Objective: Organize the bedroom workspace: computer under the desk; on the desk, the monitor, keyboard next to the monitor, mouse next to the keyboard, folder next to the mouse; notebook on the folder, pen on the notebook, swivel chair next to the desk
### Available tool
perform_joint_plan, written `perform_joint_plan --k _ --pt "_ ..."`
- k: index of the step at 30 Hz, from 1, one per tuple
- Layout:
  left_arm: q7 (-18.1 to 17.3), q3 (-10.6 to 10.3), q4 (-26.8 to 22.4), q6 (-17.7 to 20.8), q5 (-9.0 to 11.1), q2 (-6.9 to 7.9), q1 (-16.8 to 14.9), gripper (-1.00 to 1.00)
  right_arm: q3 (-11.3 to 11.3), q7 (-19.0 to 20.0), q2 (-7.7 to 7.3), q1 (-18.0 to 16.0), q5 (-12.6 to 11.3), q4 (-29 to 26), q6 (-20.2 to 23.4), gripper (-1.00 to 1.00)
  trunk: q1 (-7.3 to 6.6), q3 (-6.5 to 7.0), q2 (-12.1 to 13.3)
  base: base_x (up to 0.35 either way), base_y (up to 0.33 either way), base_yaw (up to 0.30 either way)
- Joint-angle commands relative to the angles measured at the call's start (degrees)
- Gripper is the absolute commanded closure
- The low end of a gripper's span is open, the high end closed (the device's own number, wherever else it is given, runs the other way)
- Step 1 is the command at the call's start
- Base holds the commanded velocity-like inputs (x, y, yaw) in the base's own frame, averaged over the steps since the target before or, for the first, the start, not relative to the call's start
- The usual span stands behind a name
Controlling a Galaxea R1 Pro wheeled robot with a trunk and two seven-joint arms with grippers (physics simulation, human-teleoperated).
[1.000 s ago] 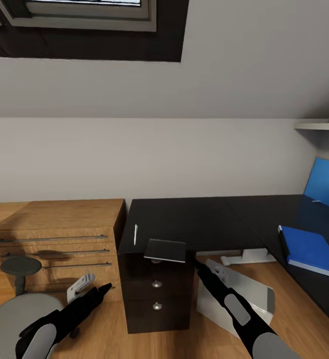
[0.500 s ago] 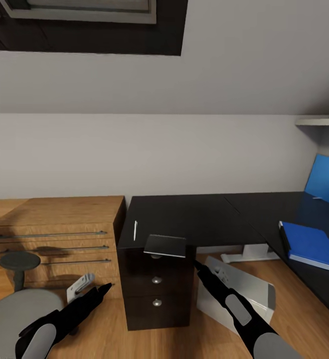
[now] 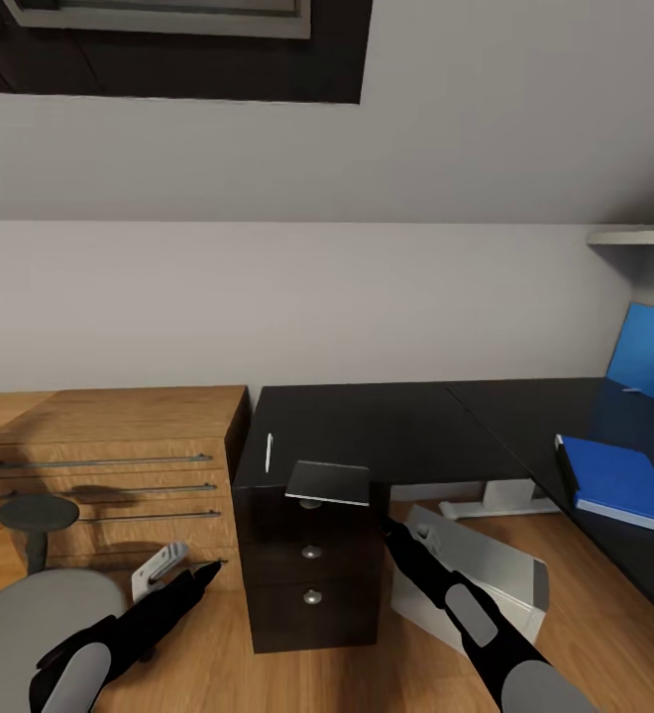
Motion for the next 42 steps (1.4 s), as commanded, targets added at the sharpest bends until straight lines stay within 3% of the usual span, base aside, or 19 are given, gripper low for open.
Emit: perform_joint_plan --k 1,12,42 --pt "0.6 -0.1 -0.1 0.1 0.6 0.04 -0.1 -1.0 0.2 0.1 -0.01 0.0 -0.6 0.0 0.3 -1.0 -0.01 -0.06 0.0 0.0 0.0 0.0" --pt "0.5 -0.1 -0.1 0.1 0.6 0.02 0.0 -1.0 1.7 0.1 0.32 0.0 -0.5 0.0 0.3 -1.0 -0.01 -0.06 0.0 0.138 0.047 0.0" --pt "0.5 -0.1 0.0 0.0 0.6 0.04 0.0 -1.0 1.7 0.1 0.49 0.0 -0.5 0.1 0.4 -1.0 -0.01 -0.06 0.0 0.057 0.029 0.0"
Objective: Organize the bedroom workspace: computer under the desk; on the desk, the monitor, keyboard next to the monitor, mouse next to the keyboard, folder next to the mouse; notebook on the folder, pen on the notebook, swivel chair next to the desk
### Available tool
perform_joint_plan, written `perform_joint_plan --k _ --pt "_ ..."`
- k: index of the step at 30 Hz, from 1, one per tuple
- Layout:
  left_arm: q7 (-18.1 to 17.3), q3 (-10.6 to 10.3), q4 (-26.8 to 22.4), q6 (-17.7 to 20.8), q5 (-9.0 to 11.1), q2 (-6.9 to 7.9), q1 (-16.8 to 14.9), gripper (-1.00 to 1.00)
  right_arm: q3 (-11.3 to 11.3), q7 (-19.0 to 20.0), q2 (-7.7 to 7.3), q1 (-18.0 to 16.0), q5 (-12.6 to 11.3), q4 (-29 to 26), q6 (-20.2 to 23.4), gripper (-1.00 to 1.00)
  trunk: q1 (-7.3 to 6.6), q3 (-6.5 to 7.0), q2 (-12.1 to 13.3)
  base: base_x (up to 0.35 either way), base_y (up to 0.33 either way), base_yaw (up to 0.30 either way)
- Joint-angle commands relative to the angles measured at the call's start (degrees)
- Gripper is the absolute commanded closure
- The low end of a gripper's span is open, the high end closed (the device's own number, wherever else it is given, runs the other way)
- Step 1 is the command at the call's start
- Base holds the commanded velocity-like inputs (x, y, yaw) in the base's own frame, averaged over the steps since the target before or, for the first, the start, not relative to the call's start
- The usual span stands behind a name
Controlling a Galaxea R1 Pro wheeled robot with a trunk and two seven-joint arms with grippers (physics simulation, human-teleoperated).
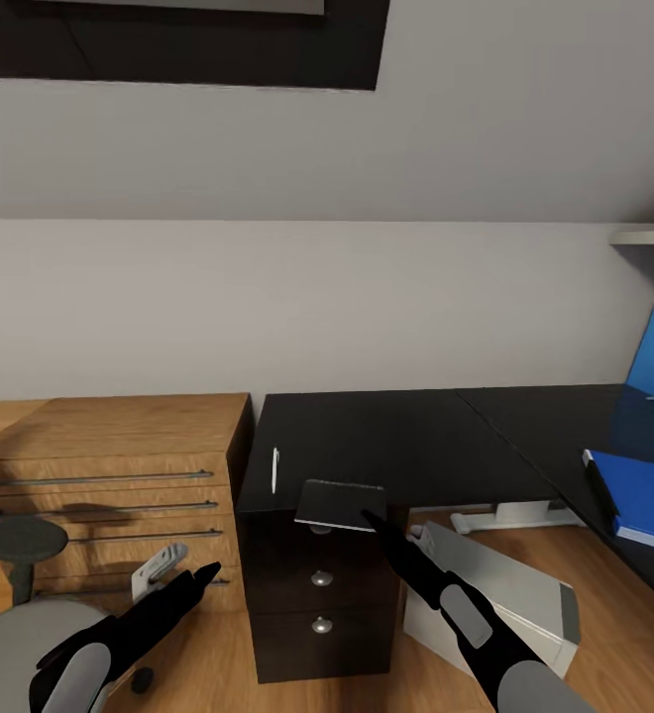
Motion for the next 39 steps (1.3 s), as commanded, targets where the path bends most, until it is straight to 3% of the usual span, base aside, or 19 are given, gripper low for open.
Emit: perform_joint_plan --k 1,39 --pt "0.6 -0.1 -0.1 0.1 0.6 0.04 -0.1 -1.0 0.1 0.0 0.01 0.0 -0.6 0.0 0.4 -1.0 0.0 -0.06 0.0 0.007 0.006 0.0" --pt "0.7 -0.3 0.1 0.1 0.6 -0.05 0.0 -1.0 -0.1 0.0 -0.11 0.0 -0.3 -0.5 -0.3 -1.0 0.0 -0.06 0.0 0.005 0.017 0.0"
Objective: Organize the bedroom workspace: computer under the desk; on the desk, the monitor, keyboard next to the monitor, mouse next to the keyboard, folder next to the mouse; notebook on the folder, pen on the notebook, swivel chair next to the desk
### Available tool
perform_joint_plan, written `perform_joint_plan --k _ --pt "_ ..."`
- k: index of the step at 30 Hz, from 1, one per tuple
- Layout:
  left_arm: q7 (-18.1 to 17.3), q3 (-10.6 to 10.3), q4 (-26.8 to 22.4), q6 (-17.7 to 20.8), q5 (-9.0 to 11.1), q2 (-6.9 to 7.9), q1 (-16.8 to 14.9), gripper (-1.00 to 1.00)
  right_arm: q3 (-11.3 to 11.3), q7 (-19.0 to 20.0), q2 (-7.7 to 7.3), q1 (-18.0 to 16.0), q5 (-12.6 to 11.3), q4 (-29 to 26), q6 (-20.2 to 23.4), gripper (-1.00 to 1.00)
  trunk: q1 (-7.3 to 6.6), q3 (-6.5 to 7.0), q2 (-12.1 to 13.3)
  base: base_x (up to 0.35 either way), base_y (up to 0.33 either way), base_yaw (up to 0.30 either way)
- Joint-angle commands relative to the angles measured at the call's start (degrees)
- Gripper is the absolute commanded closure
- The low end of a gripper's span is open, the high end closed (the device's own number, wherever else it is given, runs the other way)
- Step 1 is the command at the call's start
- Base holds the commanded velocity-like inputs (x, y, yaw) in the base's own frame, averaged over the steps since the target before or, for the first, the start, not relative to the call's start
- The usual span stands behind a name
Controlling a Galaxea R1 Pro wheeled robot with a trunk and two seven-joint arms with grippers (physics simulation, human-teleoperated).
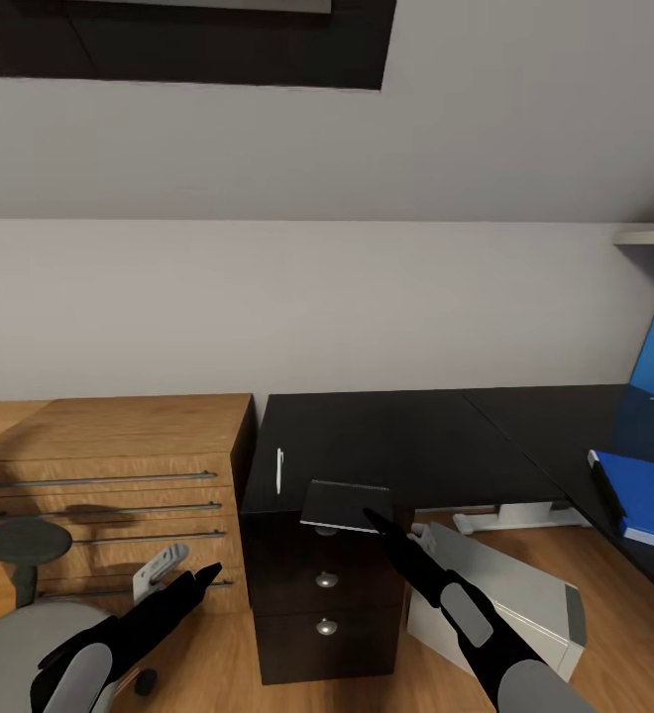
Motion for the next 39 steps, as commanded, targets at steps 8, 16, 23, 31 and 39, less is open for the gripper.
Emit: perform_joint_plan --k 8,16,23,31,39 --pt "0.6 -0.1 -0.1 0.0 0.6 0.04 -0.1 -1.0 0.1 0.0 -0.02 0.0 -0.6 0.0 0.4 1.0 -0.01 -0.06 0.0 0.0 0.0 0.0" --pt "0.6 -0.1 -0.1 0.0 0.5 0.04 -0.1 -1.0 0.1 0.1 -0.02 0.0 -0.6 0.0 0.4 1.0 -0.01 -0.06 0.0 0.0 0.0 0.0" --pt "0.6 0.0 -0.1 -0.1 0.4 0.04 0.0 -1.0 0.0 0.2 -0.02 0.0 -0.7 0.0 0.4 1.0 -0.01 -0.06 0.0 0.0 0.0 0.0" --pt "0.7 0.0 -0.1 -0.2 0.4 0.04 0.0 -1.0 0.0 0.7 -0.02 0.0 -0.7 -0.7 0.3 1.0 -1.1 0.84 2.0 0.0 0.0 0.0" --pt "0.7 -0.1 -0.1 -0.3 0.2 -0.03 -0.1 -1.0 0.0 1.0 -0.02 0.0 -0.6 -1.4 0.1 1.0 -2.86 2.27 5.2 0.0 0.0 0.0"
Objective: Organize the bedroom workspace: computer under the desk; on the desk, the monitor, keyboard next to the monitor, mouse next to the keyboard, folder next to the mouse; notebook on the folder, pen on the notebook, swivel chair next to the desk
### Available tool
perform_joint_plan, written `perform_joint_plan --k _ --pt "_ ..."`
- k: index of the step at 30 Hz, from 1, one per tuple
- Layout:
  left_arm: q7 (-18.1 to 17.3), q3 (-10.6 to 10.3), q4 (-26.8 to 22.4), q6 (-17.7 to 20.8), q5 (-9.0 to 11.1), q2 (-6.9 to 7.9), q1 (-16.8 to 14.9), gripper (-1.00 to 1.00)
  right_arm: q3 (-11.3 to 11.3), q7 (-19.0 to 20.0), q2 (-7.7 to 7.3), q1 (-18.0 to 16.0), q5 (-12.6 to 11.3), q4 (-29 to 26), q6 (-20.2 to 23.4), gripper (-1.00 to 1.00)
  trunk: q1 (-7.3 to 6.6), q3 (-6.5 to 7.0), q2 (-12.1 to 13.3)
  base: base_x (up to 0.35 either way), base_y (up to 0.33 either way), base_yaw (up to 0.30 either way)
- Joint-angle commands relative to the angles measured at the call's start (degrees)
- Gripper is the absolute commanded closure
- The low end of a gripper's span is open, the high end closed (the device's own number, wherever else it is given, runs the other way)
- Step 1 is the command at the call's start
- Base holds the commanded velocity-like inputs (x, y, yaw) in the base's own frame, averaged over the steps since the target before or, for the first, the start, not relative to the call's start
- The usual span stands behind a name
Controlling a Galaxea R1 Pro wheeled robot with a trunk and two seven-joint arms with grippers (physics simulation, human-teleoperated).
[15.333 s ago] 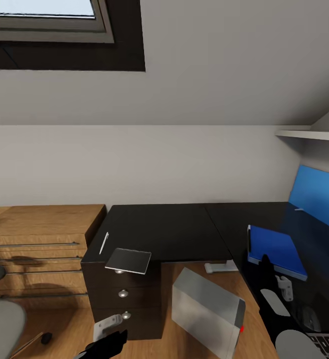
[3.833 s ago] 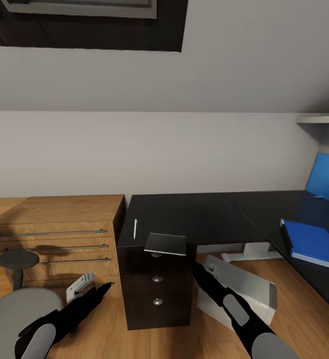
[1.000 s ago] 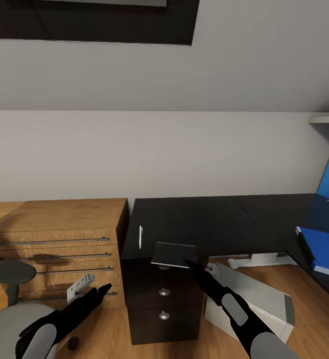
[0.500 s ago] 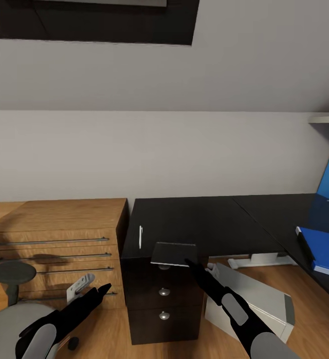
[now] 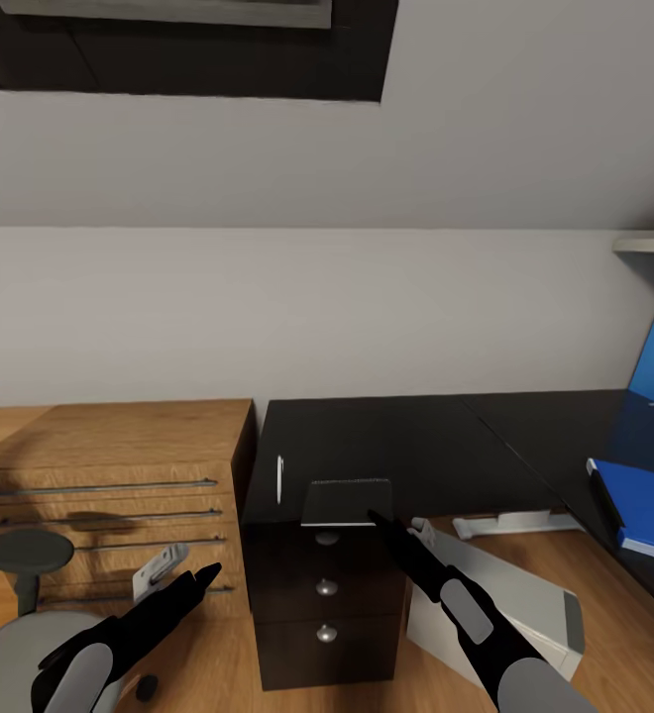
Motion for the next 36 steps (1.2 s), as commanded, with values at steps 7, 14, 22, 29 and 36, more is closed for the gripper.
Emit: perform_joint_plan --k 7,14,22,29,36 --pt "0.6 -0.1 -0.1 0.0 0.6 0.01 0.0 -1.0 0.1 0.1 -0.02 0.0 -0.5 -1.2 0.4 1.0 -1.55 1.2 2.8 0.0 0.0 0.0" --pt "0.6 -0.7 -0.1 -0.1 0.5 -0.13 0.0 -1.0 0.0 0.0 -0.24 0.2 -0.5 -4.7 0.4 1.0 -3.09 2.46 5.6 0.0 0.0 0.0" --pt "0.6 -2.9 -0.1 -0.5 0.0 -0.2 0.0 -1.0 -0.1 -3.8 -3.53 1.3 -0.5 -14.0 1.0 1.0 -4.84 3.89 8.8 0.0 0.0 0.0" --pt "0.5 -8.0 -0.3 -3.1 -1.9 -0.21 0.1 -1.0 -1.1 -10.2 -7.77 1.5 -0.8 -23.6 7.8 1.0 -6.38 5.15 11.6 0.0 0.0 0.0" --pt "0.7 -17.1 -0.3 -13.6 -5.9 0.87 4.4 -1.0 -11.0 -29.8 -8.72 1.5 -1.0 -33.2 18.7 1.0 -7.92 6.4 14.4 0.0 0.0 0.0"
